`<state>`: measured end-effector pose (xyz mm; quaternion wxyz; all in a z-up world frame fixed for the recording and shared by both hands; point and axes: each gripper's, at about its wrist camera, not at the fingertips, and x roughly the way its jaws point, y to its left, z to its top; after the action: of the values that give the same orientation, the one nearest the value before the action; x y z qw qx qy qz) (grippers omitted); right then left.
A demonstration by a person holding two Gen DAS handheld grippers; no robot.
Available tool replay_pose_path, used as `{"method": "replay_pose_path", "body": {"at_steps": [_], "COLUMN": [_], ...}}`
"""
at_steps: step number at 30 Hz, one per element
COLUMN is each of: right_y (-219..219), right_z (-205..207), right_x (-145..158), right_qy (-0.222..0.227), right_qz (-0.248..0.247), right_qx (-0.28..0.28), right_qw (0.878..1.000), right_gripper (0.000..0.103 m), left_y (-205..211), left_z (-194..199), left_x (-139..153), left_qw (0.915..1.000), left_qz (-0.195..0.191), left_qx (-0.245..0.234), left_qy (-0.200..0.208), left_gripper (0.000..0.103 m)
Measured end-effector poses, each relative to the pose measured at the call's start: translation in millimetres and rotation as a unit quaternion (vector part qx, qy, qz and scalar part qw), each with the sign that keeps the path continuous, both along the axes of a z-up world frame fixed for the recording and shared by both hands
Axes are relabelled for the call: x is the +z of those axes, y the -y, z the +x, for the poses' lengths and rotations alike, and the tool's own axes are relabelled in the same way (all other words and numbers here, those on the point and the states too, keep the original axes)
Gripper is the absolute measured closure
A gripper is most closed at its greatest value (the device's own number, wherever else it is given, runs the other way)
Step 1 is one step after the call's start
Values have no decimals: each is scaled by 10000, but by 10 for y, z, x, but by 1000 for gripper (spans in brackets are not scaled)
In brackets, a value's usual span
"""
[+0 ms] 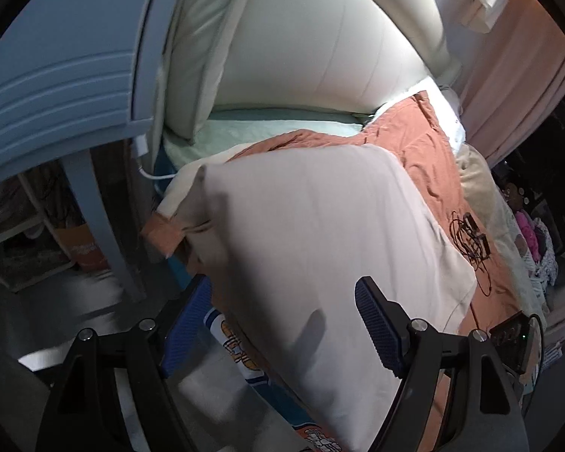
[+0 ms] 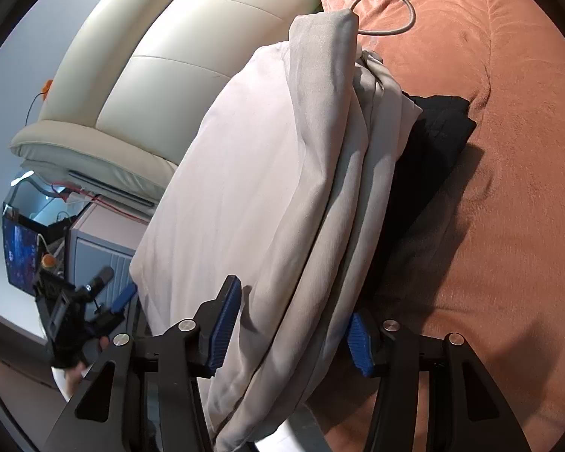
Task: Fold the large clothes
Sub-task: 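Lower the bundle onto the black clothes stack and open both tools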
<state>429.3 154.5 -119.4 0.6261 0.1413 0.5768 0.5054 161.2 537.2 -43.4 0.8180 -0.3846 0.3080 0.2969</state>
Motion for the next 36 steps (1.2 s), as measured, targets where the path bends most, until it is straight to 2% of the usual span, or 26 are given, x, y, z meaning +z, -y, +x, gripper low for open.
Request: {"method": "replay_pose_path", "body": {"at_steps": [2,5,7,8,9,11,14,18,21,27,29,32,36], "right_y": [17,-13,-13,-30,-25,-70,-175,-401,-564,-694,-656,-531,-359], "right_z": [-25,-12,-2,-4,-10,-23,-19,-4,5,-22,-31,-2,4], "right_x": [34,79,85,100,114,177,306,469,537,264,197,196,345], "right_qy": [37,75,77,101,138,230,389,505,531,756,759,606,685], "right_qz": [-39,-41,-44,-34,-19,30,65,139,186,-585,-765,-780,-741], "right_qx": [-41,-69,-87,-82,-64,-18,29,27,18,-3,-22,-110,-120], "right_qw": [10000,9999,9999,9999,9999,9997,9992,9986,9984,9954,9942,9951,9948], "right_gripper": [60,65,72,75,78,85,88,89,90,89,78,60,58], "left_y": [18,-66,-111,-132,-144,-167,-231,-432,-542,-451,-397,-279,-87], "left_z": [-70,13,63,79,99,192,330,414,434,379,346,281,258], "left_x": [-135,-420,-534,-549,-543,-476,-341,-266,-385,-536,-515,-449,-281], "left_qw": [9999,9979,9964,9962,9963,9974,9993,9992,9984,9982,9980,9980,9991], "left_qz": [-122,-647,-812,-801,-762,-648,-348,-324,-460,-480,-515,-491,-291], "left_qx": [40,-19,17,33,24,0,-3,216,338,358,362,354,246], "left_qy": [43,80,231,345,403,306,116,60,-12,-31,-91,-168,-211], "left_gripper": [24,24,25,37,45,62,75,77,77,69,66,66,66]}}
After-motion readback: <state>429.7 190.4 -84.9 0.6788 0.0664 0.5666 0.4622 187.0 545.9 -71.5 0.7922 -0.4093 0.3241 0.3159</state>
